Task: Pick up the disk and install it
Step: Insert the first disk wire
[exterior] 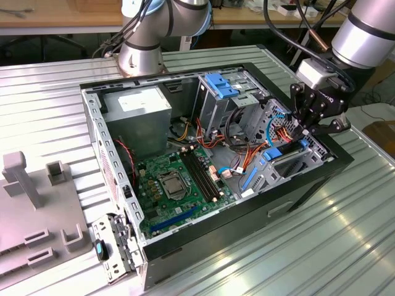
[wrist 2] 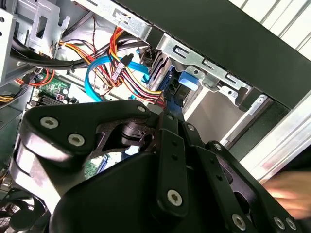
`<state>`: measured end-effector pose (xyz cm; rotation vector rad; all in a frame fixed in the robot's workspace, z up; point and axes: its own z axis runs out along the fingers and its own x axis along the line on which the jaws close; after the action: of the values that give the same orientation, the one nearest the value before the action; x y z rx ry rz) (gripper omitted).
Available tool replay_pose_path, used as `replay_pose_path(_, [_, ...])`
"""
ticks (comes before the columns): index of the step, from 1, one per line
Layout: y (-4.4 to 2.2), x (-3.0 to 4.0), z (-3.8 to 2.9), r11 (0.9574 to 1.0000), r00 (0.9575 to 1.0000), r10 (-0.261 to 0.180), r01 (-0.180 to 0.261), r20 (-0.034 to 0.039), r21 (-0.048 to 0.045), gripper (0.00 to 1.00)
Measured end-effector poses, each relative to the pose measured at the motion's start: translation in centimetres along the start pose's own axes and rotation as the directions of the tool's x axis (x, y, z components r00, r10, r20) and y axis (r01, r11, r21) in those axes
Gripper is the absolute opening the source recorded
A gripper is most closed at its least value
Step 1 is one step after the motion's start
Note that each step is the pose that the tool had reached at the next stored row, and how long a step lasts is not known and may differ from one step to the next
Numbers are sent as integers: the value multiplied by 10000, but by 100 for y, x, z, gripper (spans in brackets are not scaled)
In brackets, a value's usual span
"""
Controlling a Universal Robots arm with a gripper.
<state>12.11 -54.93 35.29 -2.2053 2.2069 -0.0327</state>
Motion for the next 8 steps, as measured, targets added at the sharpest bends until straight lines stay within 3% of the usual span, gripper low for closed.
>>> replay_pose_path(8, [0, 0, -4, 10000, 10000, 0, 0, -1, 0, 11])
